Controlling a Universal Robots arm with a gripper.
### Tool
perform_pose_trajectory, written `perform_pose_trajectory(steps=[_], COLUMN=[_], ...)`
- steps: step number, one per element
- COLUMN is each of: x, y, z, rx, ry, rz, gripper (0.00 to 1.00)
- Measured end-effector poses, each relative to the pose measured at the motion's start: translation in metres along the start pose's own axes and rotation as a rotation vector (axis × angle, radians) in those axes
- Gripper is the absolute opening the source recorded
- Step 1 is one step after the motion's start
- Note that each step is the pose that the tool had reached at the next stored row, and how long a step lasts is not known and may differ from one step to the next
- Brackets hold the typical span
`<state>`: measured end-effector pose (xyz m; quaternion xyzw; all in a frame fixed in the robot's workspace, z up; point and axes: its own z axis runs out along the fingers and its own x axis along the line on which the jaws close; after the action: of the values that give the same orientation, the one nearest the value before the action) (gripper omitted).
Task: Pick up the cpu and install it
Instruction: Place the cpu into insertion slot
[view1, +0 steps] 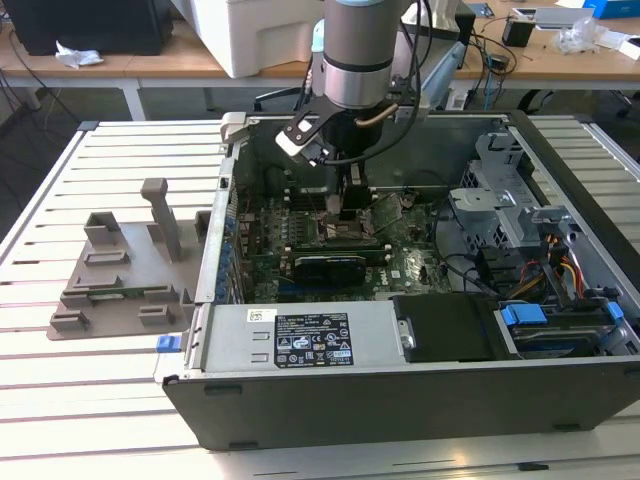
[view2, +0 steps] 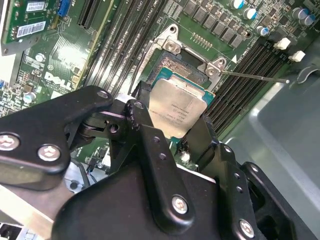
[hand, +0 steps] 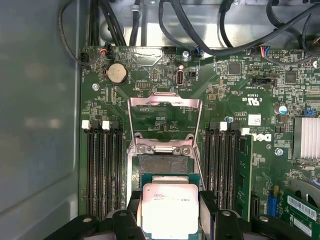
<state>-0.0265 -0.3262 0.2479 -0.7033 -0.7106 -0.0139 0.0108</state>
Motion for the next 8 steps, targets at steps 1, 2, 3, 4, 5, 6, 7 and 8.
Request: perform_pose_trajectory(steps=[1,2,3,4,5,6,7,8], x=[0.0000,-0.0001,-0.0001,-0.0001,-0.0001,-0.0001,-0.0002,-0.0002], y=[0.0000,0.0000,-0.0001,-0.0001,-0.0001,-0.0002,-0.0001,-0.0002], z=[0.0007,0.0019,0.0024,0.0028,0.0033,0.0040,0.0046,0.0060], rx=[0.0000,0.0002,0.0003,0.0002,0.0003,0.0003,0.0002,0.0003], ry=[0.0000,0.0000,0.0000,0.0000,0.0000,0.0000,0.0001,0.0000], rz=[0.000,0.000,0.000,0.000,0.000,0.000,0.000,0.000], gripper=[0.54,0.54,0.54,0.54,0.54,0.54,0.54,0.54])
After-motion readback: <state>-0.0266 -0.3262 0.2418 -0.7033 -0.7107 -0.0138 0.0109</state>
